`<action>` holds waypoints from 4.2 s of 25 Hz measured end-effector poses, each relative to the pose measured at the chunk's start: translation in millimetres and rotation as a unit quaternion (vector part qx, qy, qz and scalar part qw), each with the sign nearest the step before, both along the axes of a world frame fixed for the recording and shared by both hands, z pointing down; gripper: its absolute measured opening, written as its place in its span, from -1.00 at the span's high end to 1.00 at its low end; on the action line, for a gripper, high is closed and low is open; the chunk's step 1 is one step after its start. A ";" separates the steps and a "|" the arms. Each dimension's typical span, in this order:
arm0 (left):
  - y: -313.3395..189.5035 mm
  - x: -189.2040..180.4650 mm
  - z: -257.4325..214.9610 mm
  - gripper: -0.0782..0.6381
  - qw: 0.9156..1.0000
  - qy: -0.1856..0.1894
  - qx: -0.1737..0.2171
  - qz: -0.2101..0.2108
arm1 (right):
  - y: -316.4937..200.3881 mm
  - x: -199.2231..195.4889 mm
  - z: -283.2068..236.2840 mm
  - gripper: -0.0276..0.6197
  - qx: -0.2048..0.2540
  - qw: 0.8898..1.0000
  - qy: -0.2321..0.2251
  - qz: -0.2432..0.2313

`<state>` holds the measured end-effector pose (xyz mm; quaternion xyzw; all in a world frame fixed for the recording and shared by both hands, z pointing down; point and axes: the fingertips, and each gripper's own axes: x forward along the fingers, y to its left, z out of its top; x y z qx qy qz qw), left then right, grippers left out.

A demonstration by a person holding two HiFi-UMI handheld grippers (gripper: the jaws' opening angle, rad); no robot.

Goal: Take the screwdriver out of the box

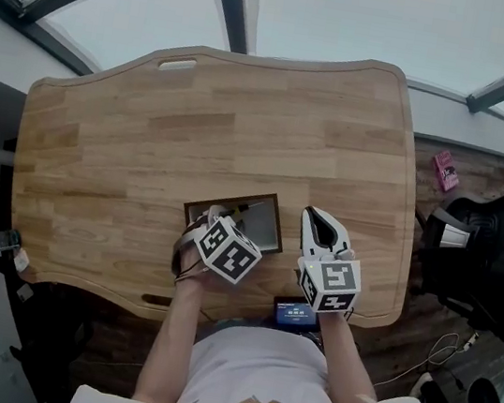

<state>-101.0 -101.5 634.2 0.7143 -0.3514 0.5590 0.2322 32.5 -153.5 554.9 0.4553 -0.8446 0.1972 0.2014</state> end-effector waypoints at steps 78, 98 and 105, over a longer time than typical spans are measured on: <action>15.9 13.8 43.7 0.54 0.989 -0.024 -0.122 0.084 | -4.8 2.3 38.2 0.82 -0.070 0.997 -0.012 -0.024; 15.8 13.1 43.0 0.56 0.990 -0.011 -0.120 0.078 | -4.4 2.5 26.1 0.82 -0.057 0.998 -0.022 -0.014; 16.6 14.1 41.6 0.56 0.990 -0.013 -0.114 0.082 | -2.8 6.5 14.9 0.82 -0.044 0.999 -0.023 -0.009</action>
